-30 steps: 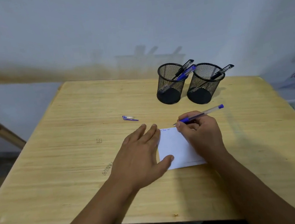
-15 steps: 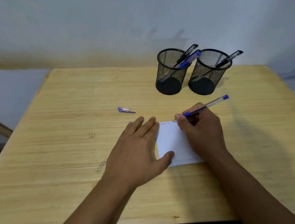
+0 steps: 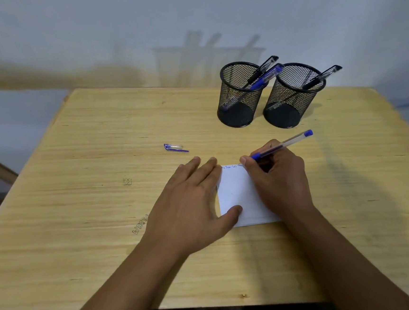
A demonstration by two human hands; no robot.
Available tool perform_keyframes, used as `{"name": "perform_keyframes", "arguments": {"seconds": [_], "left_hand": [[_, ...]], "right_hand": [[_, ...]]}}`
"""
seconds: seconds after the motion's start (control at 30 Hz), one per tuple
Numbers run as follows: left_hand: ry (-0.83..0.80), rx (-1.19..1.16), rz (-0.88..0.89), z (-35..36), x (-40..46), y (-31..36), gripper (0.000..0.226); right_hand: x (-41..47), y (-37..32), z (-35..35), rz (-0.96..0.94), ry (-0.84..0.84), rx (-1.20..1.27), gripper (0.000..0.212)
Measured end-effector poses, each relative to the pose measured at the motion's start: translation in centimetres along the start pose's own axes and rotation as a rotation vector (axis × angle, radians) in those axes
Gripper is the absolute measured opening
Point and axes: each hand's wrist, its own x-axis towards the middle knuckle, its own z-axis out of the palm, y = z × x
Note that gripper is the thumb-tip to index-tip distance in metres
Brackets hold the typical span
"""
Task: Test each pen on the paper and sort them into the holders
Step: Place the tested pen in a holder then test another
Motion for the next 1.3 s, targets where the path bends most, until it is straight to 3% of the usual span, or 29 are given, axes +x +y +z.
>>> {"name": "perform_keyframes", "arguments": {"seconds": [0.77, 0.97, 1.13, 1.3], "left_hand": [[0.016, 0.013, -0.001, 0.2, 0.0, 0.1, 0.084], [0.033, -0.002, -0.003, 0.3, 0.0, 0.1, 0.085], [0.024, -0.024, -0.011, 0.0, 0.0, 0.1, 0.084], [0.026, -0.092, -0.032, -0.6, 0.0, 0.3, 0.08]], "right_hand": [[0.1, 0.6, -0.2, -0.028, 0.031, 0.026, 0.013], [0.2, 0.8, -0.7, -0.004, 0.109, 0.212, 0.01], [0.1, 0.6, -2.3, 0.139, 0.134, 0.516, 0.006], [-0.8, 0.8, -3.7, 0.167, 0.128, 0.566, 0.008]]}}
